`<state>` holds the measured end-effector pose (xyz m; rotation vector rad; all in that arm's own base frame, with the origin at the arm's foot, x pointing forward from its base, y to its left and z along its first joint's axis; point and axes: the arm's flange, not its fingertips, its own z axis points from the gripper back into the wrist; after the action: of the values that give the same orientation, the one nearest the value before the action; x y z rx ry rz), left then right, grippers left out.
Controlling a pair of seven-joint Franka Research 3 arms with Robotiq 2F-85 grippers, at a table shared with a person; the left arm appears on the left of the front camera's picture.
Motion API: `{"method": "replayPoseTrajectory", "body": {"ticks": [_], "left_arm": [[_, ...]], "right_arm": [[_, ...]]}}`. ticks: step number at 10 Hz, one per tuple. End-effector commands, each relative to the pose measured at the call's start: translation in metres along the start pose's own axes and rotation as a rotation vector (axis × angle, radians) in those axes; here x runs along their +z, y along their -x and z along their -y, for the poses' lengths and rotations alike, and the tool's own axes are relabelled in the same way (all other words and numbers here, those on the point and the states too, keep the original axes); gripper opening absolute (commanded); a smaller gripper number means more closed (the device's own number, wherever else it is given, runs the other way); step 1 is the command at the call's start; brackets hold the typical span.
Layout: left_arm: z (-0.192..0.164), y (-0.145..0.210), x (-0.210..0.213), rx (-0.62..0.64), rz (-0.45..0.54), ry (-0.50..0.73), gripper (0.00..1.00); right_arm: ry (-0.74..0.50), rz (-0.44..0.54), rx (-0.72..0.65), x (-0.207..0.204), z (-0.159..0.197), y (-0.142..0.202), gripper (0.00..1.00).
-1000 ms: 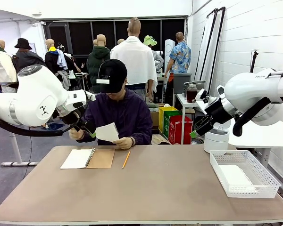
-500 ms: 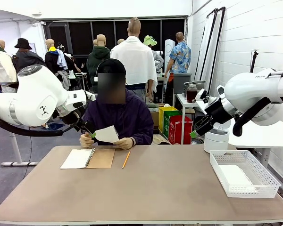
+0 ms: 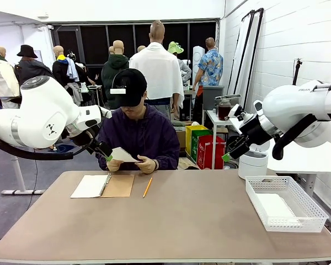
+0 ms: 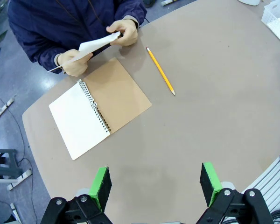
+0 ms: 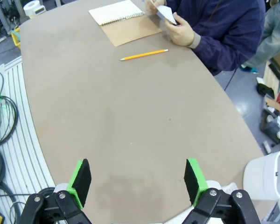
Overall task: Sort the paper based on its condition.
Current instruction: If a person hands you a paper, place it in the Organizing basket , and if it's crumpled, put it in the Trash can.
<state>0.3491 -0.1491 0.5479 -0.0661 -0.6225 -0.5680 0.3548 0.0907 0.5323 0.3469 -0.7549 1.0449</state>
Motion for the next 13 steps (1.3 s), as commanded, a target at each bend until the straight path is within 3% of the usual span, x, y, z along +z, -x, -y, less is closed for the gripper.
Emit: {"method": "replayPoseTrajectory", "body": {"ticks": [1,9,10,13], "left_arm": [[-0.001,0.000,0.000,0.001,0.000,0.002,1.00],[-0.001,0.000,0.000,0.001,0.000,0.002,1.00],[-0.001,0.000,0.000,0.001,0.000,0.002,1.00],[-0.001,0.000,0.000,0.001,0.000,0.002,1.00]], "right_arm": [[-0.002,0.002,-0.002,0.000,0.000,0.001,1.00],[0.000,0.000,0.000,0.000,0.000,0.000,1.00],[-0.010,-0.013,-0.100,-0.003,0.004,-0.005,1.00],[-0.071,-0.110,-0.613,-0.023,0.024,-0.017,1.00]]}}
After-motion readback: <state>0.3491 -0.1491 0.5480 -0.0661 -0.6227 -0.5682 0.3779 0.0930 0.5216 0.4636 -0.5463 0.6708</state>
